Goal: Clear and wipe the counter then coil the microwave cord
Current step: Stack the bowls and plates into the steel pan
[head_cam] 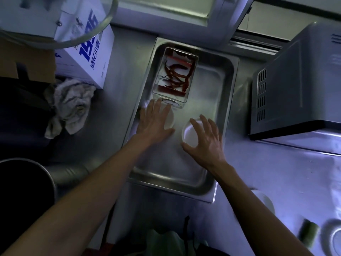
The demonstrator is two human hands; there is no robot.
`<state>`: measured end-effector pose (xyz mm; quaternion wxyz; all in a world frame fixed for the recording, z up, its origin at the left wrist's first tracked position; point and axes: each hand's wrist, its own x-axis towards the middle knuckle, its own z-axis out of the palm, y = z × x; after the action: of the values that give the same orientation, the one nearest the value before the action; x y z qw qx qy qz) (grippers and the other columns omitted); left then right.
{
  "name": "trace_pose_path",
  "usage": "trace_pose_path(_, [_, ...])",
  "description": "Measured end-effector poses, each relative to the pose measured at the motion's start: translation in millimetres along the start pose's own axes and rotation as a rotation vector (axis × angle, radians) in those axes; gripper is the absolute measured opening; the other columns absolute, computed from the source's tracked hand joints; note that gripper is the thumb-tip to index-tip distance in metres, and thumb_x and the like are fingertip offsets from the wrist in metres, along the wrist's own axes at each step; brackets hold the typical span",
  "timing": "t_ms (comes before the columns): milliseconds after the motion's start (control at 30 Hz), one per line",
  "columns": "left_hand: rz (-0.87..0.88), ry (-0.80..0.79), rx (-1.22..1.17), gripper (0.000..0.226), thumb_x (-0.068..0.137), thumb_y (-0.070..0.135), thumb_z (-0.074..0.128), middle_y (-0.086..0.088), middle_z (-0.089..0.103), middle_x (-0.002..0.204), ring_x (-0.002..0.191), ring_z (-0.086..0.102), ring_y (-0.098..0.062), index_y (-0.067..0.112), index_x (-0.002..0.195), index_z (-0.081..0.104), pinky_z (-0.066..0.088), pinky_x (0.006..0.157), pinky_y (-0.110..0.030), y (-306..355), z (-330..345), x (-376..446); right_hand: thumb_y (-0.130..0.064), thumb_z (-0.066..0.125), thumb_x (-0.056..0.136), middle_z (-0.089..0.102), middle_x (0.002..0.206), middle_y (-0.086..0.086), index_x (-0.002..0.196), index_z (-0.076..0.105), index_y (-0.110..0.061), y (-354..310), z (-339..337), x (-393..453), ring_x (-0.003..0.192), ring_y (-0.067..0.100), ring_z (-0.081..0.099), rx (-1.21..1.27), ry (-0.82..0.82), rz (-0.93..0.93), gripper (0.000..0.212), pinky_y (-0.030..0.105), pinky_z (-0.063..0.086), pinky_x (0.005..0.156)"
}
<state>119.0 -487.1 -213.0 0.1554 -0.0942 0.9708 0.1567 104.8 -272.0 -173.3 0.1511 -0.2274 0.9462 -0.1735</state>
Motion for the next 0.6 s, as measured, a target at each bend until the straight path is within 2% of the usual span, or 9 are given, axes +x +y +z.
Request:
trace_pose_path(133, [0.025,0.038,0.026,0.092,0.086,0.066,0.054,-0.01,0.001,0.165,0.152,-0.002,-0.034,0.025,0.157,0.012,0.009,0.12,-0.058,3,-4,-9,-0.061,0.07,0.078,0.018,0.164,0.005,0.152,0.032,-0.03,2,-3,-1,0.149,0.034,0.017,-0.012,0.005,-0.008,0.089,0.061,0.03,0.113])
trace_pose_path(300, [0.029,0.113,0.065,0.075,0.094,0.057,0.044,-0.01,0.01,0.164,0.15,0.007,-0.034,0.022,0.156,0.018,0.019,0.118,-0.057,-3,-17,-31,-0.064,0.068,0.078,0.013,0.165,0.002,0.152,0.028,-0.033,-9,-1,7,0.15,0.032,0.012,-0.026,-0.018,-0.043,0.089,0.061,0.027,0.114])
trace_pose_path(433, [-0.055,0.18,0.059,0.07,0.095,0.048,0.051,-0.009,0.023,0.16,0.146,0.02,-0.032,0.021,0.153,0.023,0.028,0.114,-0.054,-19,-30,-54,-0.066,0.065,0.08,0.012,0.165,0.004,0.153,0.024,-0.033,-33,4,26,0.151,0.032,0.009,-0.041,-0.017,-0.107,0.09,0.059,0.022,0.116])
trace_pose_path(600, [-0.121,0.269,-0.056,0.057,0.095,0.034,0.055,-0.012,0.038,0.15,0.14,0.031,-0.035,0.015,0.146,0.037,0.036,0.107,-0.056,-42,-39,-73,-0.064,0.067,0.079,0.02,0.163,0.006,0.152,0.03,-0.031,-63,14,52,0.148,0.034,0.017,-0.082,-0.013,-0.197,0.088,0.058,0.029,0.111])
